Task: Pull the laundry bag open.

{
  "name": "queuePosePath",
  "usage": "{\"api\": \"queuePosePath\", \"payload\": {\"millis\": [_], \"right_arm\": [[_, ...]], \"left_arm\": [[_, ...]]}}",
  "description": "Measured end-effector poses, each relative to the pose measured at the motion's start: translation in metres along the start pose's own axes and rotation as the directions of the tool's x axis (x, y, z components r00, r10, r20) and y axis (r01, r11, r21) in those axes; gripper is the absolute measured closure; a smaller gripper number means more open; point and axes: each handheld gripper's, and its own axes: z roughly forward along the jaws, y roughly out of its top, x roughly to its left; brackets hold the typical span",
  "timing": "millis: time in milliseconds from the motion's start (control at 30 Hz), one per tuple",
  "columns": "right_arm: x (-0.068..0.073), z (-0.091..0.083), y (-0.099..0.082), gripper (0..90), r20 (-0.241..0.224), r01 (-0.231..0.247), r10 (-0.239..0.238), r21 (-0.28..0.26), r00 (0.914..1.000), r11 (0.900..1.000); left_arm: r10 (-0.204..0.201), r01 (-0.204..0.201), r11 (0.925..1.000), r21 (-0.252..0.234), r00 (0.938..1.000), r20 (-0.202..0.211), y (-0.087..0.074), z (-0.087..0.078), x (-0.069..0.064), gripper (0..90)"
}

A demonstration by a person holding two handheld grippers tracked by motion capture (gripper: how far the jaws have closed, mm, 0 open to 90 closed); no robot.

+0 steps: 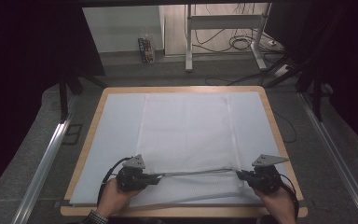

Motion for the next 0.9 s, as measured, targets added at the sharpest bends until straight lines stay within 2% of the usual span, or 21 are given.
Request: {"api": "queuePosePath", "payload": {"millis": [267,900], "right_arm": [[0.0,0.0,0.0,85.6,-0.004,0.002,-0.002,0.0,1.0,1.0],[-0.004,-0.001,-0.002,85.6,0.013,-0.008,0.007,0.003,0.9999,1.0]], "left_arm": [[-0.001,0.001,1.0,-0.005,1.0,0.008,-0.004,-0.005,0.0,87.5],[-0.047,0.047,0.9988,-0.012,0.9983,-0.035,-0.024,-0.025,0.006,87.5]]}}
